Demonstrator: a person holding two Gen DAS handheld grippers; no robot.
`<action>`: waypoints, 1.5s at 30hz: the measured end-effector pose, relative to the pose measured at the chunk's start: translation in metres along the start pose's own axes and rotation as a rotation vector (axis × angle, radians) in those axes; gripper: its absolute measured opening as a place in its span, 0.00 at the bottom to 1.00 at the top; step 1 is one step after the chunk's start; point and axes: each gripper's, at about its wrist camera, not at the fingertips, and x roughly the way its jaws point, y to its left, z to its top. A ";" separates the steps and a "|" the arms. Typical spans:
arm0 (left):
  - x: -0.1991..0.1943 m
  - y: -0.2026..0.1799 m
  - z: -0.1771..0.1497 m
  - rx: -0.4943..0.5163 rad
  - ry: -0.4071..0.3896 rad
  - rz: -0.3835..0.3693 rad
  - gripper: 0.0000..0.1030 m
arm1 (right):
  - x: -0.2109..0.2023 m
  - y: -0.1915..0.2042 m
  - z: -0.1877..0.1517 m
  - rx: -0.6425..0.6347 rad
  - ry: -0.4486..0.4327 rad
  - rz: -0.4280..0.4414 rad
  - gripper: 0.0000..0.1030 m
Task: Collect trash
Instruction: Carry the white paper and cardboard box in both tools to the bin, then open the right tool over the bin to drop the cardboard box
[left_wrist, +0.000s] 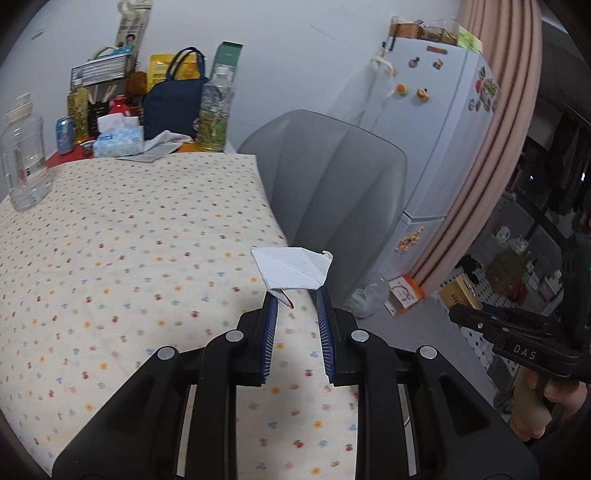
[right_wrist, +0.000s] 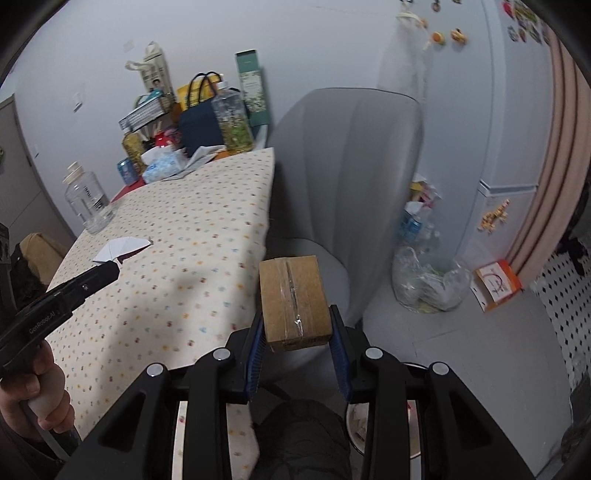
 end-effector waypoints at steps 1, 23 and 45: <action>0.004 -0.006 0.000 0.008 0.006 -0.006 0.21 | 0.000 -0.008 -0.004 0.014 0.003 -0.009 0.32; 0.084 -0.104 -0.017 0.174 0.164 -0.094 0.21 | 0.026 -0.128 -0.067 0.242 0.093 -0.091 0.32; 0.130 -0.161 -0.040 0.302 0.249 -0.183 0.21 | 0.046 -0.193 -0.095 0.360 0.136 -0.138 0.53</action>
